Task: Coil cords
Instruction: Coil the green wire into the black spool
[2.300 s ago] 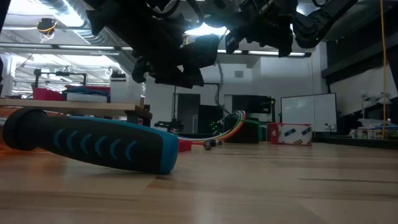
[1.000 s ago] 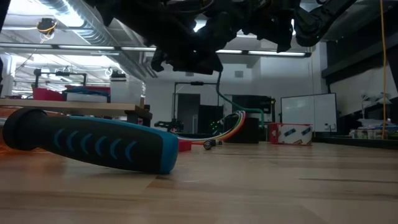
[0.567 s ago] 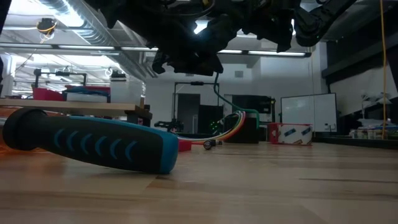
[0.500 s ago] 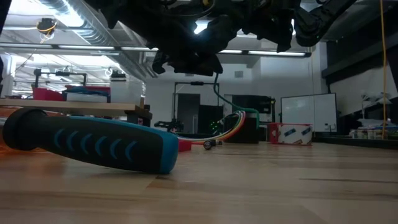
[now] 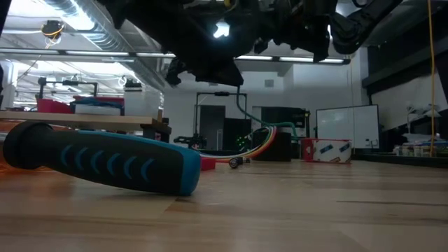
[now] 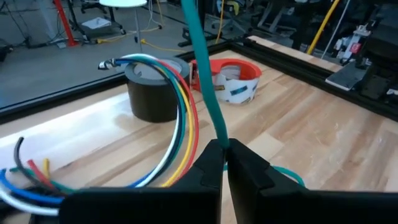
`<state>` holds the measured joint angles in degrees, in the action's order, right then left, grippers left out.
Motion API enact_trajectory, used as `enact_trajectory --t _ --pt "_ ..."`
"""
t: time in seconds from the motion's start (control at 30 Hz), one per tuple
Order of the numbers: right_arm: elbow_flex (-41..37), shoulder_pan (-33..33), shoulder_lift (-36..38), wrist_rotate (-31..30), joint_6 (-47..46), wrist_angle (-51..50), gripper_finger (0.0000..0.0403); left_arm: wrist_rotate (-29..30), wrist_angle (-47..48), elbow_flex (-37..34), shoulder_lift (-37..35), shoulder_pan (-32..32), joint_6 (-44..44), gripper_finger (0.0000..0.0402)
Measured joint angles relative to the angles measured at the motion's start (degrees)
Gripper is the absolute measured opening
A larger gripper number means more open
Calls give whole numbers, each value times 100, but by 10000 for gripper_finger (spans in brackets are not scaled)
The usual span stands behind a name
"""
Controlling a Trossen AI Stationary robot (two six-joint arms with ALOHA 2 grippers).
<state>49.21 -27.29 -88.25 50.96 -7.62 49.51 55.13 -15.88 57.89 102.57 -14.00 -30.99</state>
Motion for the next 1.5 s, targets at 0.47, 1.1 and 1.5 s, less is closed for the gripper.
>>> enact_trajectory --t 0.47,1.1,1.5 --pt "-22 -623 0 863 -315 -904 1 509 2611 4 -1006 -245 -1450 1" --pt "-24 242 0 -2412 2102 -3305 1 -1449 3288 2 -1312 606 -2714 0" --pt "-24 997 0 -4823 2276 -3280 1 -1770 1312 2 -1312 986 -1457 0"
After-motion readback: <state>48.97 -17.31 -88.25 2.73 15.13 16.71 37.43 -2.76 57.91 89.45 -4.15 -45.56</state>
